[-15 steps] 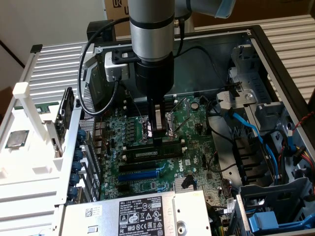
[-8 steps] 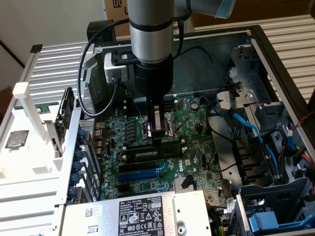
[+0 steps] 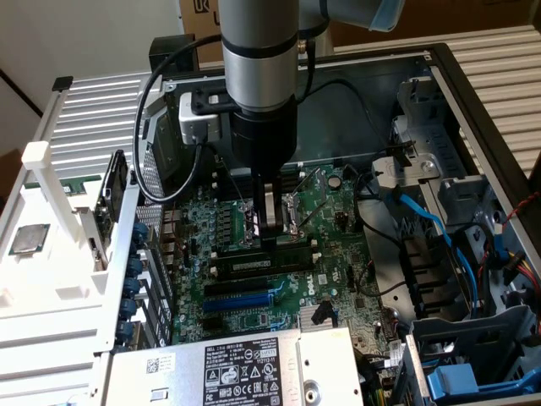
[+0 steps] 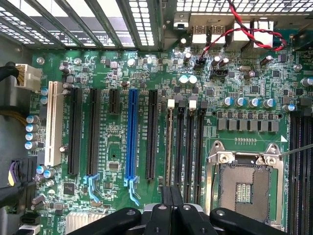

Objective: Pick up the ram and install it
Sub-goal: 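Press down the ram until it locks into place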

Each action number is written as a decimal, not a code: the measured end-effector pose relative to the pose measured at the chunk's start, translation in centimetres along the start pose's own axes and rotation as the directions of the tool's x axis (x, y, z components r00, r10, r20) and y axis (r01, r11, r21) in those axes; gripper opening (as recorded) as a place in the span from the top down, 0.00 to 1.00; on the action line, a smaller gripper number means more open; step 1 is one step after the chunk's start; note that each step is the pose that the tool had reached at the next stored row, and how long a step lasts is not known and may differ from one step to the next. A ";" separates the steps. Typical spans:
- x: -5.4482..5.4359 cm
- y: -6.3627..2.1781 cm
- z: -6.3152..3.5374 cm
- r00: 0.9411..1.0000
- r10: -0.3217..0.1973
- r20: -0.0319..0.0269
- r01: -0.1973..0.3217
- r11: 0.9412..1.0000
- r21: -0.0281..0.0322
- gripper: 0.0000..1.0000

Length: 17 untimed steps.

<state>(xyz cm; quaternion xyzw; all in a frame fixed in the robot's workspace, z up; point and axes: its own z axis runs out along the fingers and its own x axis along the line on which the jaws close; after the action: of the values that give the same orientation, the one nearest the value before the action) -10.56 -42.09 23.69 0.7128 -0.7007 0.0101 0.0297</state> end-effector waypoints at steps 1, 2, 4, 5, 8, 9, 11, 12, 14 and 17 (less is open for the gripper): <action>0.0 0.00 0.01 1.000 0.001 0.000 -0.001 1.000 0.000 0.90; 0.0 0.00 0.02 1.000 0.001 0.000 -0.001 1.000 0.000 0.90; 0.0 -0.01 0.05 1.000 0.002 0.001 -0.002 1.000 0.000 0.90; 0.0 -0.01 0.06 1.000 0.003 0.002 -0.003 1.000 0.000 0.90; 0.0 -0.02 0.11 1.000 0.004 0.004 -0.004 1.000 0.000 0.90; 0.0 -0.02 0.12 1.000 0.004 0.004 -0.004 1.000 0.000 0.90; -0.1 -0.02 0.16 1.000 0.004 0.004 -0.004 1.000 0.000 0.90; -0.1 -0.02 0.20 1.000 0.004 0.004 -0.004 1.000 0.000 0.90; -0.1 -0.02 0.25 1.000 0.005 0.004 -0.005 1.000 0.000 0.90; -0.1 -0.02 0.32 1.000 0.005 0.005 -0.005 1.000 0.000 0.90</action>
<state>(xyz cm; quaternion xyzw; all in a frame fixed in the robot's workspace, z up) -10.55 -42.05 23.37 0.7110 -0.7026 0.0085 0.0282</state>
